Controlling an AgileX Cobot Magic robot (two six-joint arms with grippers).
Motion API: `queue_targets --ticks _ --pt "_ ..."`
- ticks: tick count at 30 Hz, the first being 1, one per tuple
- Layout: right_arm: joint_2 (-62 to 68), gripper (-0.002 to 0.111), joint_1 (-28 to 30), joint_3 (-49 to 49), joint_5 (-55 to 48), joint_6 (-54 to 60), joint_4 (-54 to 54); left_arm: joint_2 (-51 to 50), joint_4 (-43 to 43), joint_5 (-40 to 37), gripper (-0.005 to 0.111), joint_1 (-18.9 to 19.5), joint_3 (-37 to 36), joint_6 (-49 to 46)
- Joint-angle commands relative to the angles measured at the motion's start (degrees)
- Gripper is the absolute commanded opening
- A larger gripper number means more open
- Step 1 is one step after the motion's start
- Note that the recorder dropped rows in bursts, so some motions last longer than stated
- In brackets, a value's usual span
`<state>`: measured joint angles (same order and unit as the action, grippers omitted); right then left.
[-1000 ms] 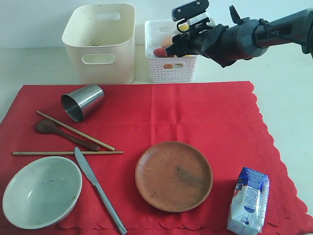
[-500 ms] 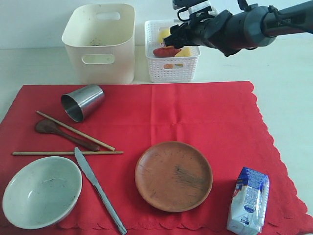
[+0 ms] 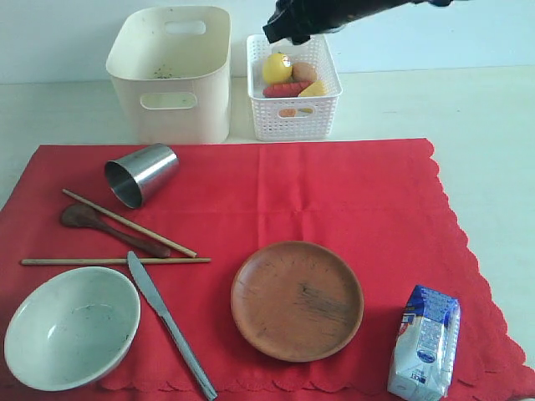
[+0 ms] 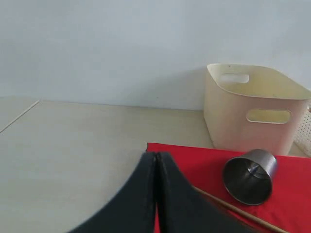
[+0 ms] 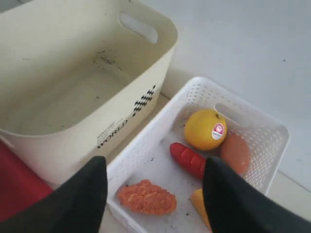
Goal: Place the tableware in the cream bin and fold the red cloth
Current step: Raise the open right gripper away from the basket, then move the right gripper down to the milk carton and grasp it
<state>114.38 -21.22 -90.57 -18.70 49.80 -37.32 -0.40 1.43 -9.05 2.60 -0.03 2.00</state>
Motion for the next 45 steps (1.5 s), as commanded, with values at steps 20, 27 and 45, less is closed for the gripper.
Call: queue_targets --ticks 20,27,45 --pt "-26.0 0.000 0.2 10.2 -26.1 -34.7 32.8 0.4 0.1 0.3 0.001 0.1 0.0 -0.2" --pt "-34.5 0.000 0.2 22.5 -20.6 -35.1 28.9 0.4 0.1 0.3 0.001 0.1 0.0 -0.2" --pt "-46.3 0.000 0.2 51.2 -10.7 -33.3 19.3 0.4 0.1 0.3 0.001 0.1 0.0 -0.2"
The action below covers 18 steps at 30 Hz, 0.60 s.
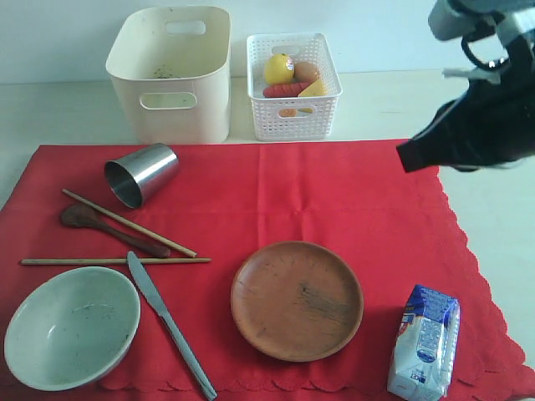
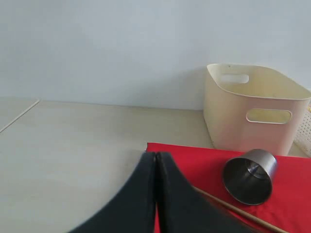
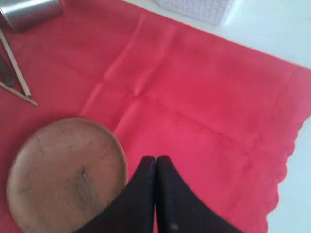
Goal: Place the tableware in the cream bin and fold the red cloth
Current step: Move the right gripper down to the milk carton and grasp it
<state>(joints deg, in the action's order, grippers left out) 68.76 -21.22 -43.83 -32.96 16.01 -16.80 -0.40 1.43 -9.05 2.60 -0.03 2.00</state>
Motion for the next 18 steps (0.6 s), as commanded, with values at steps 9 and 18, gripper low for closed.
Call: queue_targets --ticks 9,18 --pt "-0.7 0.000 -1.3 13.4 8.0 0.5 -3.5 0.4 0.1 0.3 0.001 0.1 0.0 -0.2" --pt "-0.7 0.005 -9.3 13.8 6.7 -2.8 -3.7 0.4 0.1 0.3 0.001 0.1 0.0 -0.2"
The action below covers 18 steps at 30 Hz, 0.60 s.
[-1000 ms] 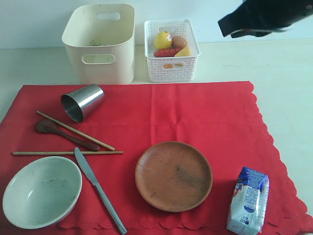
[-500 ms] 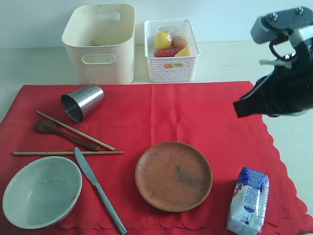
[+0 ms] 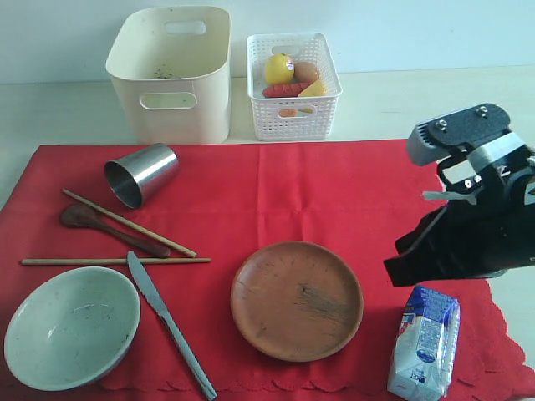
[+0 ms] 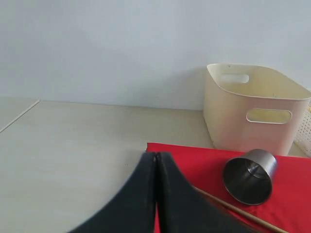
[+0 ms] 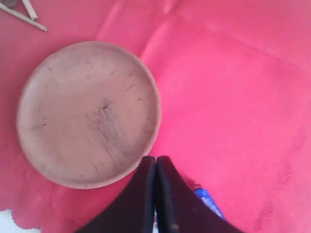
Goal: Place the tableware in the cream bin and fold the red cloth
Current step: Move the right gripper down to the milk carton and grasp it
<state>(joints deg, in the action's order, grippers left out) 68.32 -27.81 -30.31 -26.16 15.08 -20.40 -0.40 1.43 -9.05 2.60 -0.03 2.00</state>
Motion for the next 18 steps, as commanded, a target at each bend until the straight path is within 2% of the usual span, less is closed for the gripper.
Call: queue_targets --ticks 1,3,10,13,18 --pt "-0.2 0.009 -3.4 0.3 -0.6 -2.5 0.1 0.4 0.1 0.3 0.001 0.1 0.0 -0.2" --pt "-0.2 0.017 -4.3 0.3 -1.6 -4.9 1.7 0.4 0.1 0.3 0.001 0.1 0.0 -0.2" --pt "-0.2 0.060 -4.5 0.3 -7.0 -21.2 12.6 0.4 0.1 0.3 0.001 0.1 0.0 -0.2" --pt "-0.2 0.070 -4.5 0.3 -8.0 -23.8 15.3 0.4 0.1 0.3 0.001 0.1 0.0 -0.2" --pt "0.8 0.073 -4.5 0.3 -8.6 -24.3 15.2 0.4 0.1 0.3 0.001 0.1 0.0 -0.2"
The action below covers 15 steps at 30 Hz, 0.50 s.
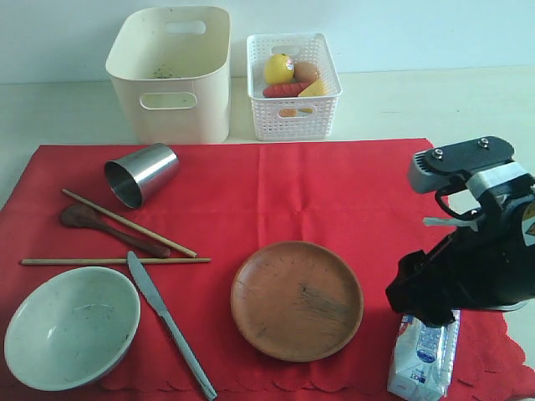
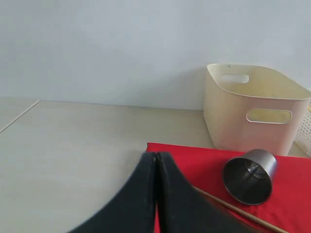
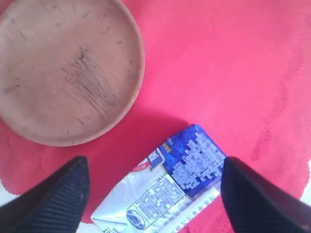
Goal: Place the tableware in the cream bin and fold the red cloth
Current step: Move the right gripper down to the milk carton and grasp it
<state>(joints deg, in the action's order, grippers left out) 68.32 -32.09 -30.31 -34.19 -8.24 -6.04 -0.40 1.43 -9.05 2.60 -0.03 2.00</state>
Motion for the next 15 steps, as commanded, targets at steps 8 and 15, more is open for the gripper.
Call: queue_targets --ticks 8,15 --pt "8.9 0.073 -0.3 0.3 0.9 -2.5 2.2 0.4 0.1 0.3 0.001 0.1 0.0 -0.2" --pt "14.2 0.073 -0.3 0.3 3.3 -8.1 7.3 0.4 0.1 0.3 0.001 0.1 0.0 -0.2"
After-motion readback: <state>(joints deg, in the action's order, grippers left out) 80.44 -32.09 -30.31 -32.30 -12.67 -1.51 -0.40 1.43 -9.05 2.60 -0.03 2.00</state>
